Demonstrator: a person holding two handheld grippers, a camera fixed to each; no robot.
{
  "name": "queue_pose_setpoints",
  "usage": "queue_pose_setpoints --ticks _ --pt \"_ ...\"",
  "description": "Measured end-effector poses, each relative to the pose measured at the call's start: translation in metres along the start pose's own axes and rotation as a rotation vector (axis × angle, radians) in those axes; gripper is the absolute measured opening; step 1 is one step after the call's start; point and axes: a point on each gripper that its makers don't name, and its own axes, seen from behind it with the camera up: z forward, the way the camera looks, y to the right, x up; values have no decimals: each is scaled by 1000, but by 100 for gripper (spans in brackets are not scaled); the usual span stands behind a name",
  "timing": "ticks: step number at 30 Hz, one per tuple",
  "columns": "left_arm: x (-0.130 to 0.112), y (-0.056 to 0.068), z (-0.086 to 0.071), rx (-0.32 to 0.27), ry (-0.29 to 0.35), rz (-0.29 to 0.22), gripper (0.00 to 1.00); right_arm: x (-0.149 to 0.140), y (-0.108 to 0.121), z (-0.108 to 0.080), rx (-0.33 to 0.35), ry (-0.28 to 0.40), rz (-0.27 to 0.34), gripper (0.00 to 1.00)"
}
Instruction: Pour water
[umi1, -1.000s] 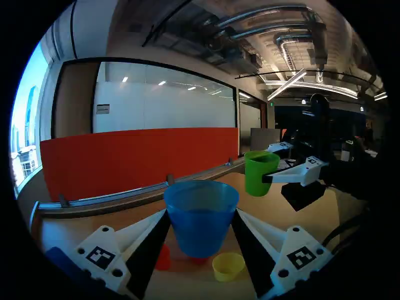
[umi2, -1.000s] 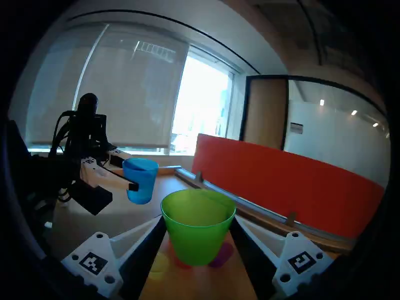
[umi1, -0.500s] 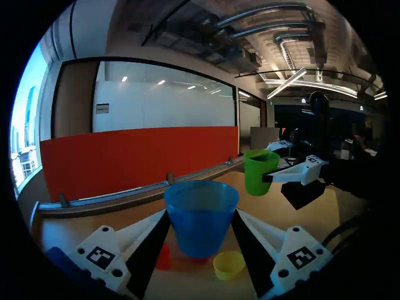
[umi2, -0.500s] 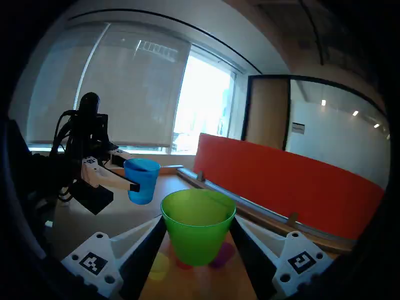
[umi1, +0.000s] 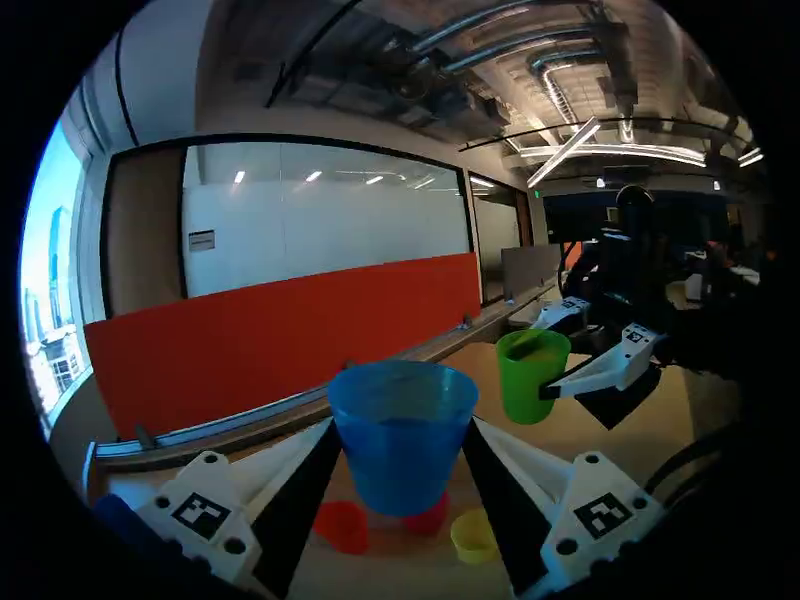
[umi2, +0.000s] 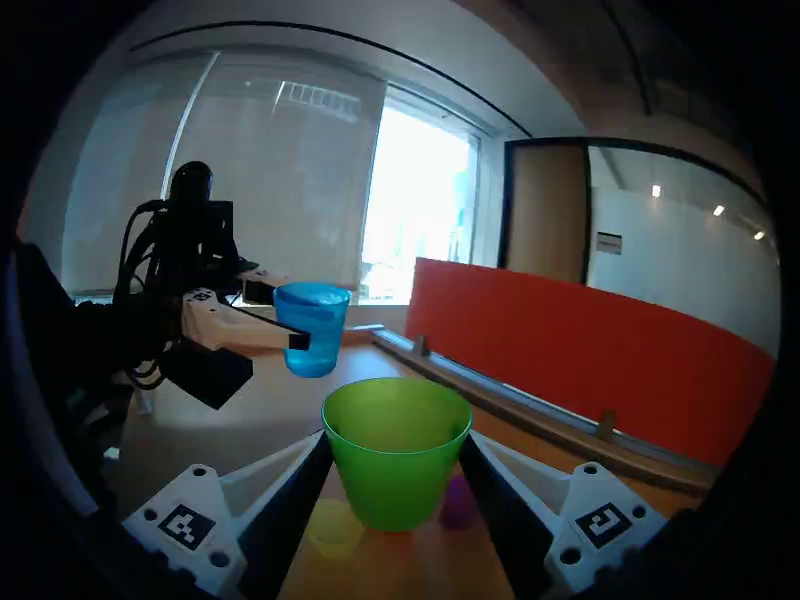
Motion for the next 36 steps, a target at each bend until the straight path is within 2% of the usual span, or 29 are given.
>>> queue_pose_setpoints --ticks 14,24,36 --pt "15 5 7 3 -21 170 82 -13 -19 11 49 3 36 89" --pt "20 7 11 5 -21 251 82 -24 -34 23 91 7 43 89" --pt "25 9 10 22 -23 407 82 -36 -47 35 124 3 41 89"
